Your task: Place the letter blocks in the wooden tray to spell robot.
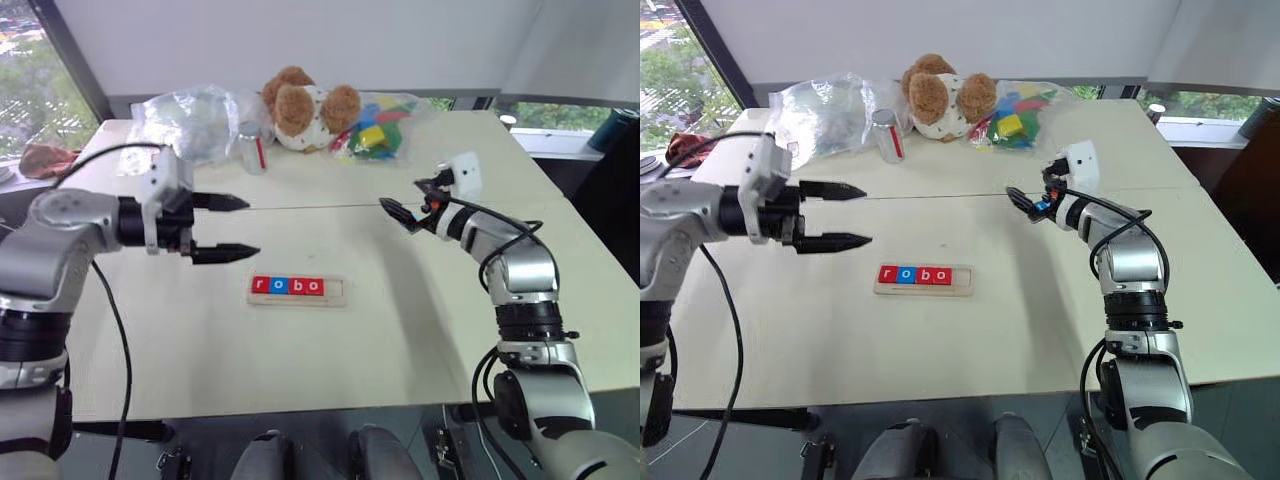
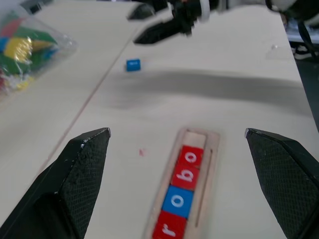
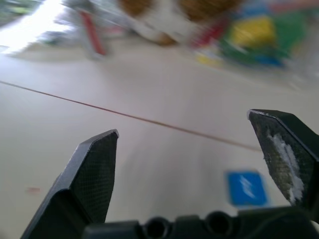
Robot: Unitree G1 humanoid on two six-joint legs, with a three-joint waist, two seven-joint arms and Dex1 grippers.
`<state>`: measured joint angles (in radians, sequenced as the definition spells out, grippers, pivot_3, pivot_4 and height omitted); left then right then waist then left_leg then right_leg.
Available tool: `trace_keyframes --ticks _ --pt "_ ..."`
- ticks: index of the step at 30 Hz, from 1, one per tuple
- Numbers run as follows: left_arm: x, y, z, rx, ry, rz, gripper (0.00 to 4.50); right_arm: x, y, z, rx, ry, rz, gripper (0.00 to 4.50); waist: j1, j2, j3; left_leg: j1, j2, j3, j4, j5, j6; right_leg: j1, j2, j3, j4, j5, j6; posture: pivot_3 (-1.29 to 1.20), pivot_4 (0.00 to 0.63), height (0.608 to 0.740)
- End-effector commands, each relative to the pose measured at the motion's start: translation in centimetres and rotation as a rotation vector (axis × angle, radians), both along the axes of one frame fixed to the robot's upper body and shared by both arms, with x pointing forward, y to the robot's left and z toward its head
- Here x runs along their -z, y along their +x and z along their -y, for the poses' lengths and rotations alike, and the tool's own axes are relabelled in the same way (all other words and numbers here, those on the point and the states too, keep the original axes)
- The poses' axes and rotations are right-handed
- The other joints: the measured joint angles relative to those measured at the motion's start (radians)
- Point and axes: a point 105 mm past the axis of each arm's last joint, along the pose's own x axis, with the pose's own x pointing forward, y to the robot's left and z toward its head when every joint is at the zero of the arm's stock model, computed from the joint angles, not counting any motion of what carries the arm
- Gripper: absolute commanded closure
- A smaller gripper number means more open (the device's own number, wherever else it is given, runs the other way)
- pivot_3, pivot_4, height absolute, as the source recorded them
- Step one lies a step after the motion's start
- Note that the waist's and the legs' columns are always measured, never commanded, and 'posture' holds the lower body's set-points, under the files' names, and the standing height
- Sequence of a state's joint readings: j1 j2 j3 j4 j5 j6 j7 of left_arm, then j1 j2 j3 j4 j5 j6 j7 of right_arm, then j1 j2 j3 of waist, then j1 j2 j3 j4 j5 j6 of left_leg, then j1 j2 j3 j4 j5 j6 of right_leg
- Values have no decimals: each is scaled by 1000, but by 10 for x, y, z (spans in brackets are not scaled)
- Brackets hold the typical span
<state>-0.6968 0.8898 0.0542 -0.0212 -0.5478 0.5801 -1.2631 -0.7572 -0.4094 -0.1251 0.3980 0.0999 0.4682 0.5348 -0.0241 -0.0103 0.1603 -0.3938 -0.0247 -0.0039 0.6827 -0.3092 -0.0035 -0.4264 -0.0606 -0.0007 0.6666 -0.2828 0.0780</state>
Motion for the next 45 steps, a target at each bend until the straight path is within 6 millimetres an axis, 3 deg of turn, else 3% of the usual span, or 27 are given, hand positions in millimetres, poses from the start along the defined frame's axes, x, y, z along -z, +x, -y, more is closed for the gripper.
trace_keyframes --ticks 1,7,11,19,22,27,31,36,38,41,45 --pt "-7 2 -9 -14 -1 12 0 11 16 12 64 -10 -17 29 -6 0 0 0 0 0 0 0 0 0 0 0 0 0 0 0 150 740" --pt "15 3 -16 -33 47 -30 0 31 29 15 67 5 -77 29 -27 1 0 0 0 1 -1 1 -1 0 1 0 0 0 0 0 150 740" --pt "30 2 -26 -63 81 -52 0 37 31 7 18 3 -98 29 -28 1 0 0 1 0 -2 1 -1 0 1 0 0 0 0 0 150 740" --pt "34 2 -29 -83 78 -52 0 48 35 1 44 -82 -124 29 -22 1 0 0 1 0 -1 1 -2 0 0 0 0 0 0 0 150 740" --pt "35 2 -30 -87 76 -52 0 54 35 0 59 -127 -134 921 -23 1 0 0 1 0 -1 1 -2 0 0 0 0 0 0 0 150 740" --pt "35 2 -30 -97 71 -48 0 61 34 0 77 -137 -154 3338 -18 0 0 0 0 0 0 1 -2 1 0 0 0 0 0 0 150 740" --pt "36 1 -31 -104 68 -48 0 58 36 0 98 -115 -137 3360 -20 0 0 1 0 0 0 1 -2 2 -1 0 0 0 0 0 150 740" --pt "36 -9 -26 -66 85 -44 0 25 40 17 184 -37 -14 3360 -19 0 0 1 0 -1 0 1 -2 2 -1 0 0 0 0 0 150 740" --pt "35 -13 -20 -34 96 -36 0 19 24 20 225 -6 16 3360 -13 0 0 -1 0 -2 -1 1 -2 1 -1 0 0 0 0 0 150 740" --pt "37 -17 -9 24 112 -27 0 21 -32 4 272 57 -6 3360 -3 2 -1 -8 0 -6 -2 1 -2 -4 0 0 1 0 0 0 150 740" --pt "40 -16 4 86 124 -24 0 38 -102 -30 309 109 -108 3360 4 3 -1 -16 0 -5 0 2 -4 -15 1 1 6 0 0 0 150 740"
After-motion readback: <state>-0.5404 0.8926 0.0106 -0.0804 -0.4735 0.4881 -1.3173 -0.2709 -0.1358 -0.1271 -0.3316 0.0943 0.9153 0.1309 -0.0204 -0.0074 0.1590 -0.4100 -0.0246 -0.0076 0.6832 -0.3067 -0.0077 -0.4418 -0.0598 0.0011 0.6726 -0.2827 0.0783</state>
